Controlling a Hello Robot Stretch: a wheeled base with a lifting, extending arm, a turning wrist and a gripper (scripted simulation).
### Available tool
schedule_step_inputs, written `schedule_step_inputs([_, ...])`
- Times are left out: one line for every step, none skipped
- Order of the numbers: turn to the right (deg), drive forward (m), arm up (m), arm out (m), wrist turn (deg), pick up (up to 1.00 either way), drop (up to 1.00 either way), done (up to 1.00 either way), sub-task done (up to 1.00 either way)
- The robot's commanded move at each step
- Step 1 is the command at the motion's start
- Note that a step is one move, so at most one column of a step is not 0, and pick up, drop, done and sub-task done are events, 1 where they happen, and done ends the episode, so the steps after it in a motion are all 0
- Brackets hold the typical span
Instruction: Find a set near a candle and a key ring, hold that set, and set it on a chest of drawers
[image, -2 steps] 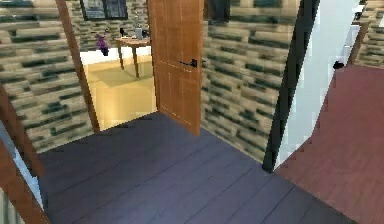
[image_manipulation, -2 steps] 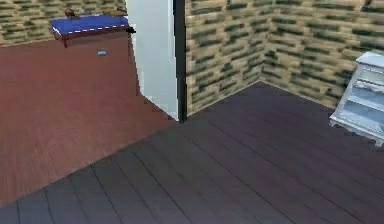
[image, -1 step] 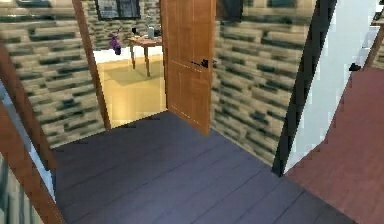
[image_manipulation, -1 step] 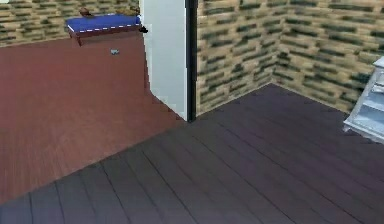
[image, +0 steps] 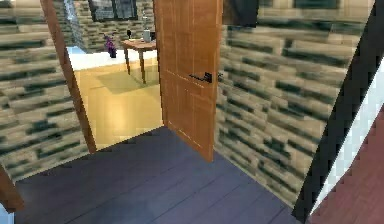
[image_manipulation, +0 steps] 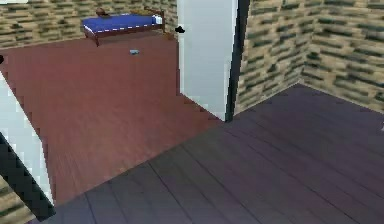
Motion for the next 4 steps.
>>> schedule_step_inputs([-24.0, 0.00, 0.00, 0.00, 0.0, 0.00, 0.00, 0.00, 0.00])
schedule_step_inputs([0.0, 1.00, 0.00, 0.00, 0.0, 0.00, 0.00, 0.00, 0.00])
schedule_step_inputs([0.0, 0.90, 0.00, 0.00, 0.0, 0.00, 0.00, 0.00, 0.00])
schedule_step_inputs([0.0, 1.00, 0.00, 0.00, 0.0, 0.00, 0.00, 0.00, 0.00])
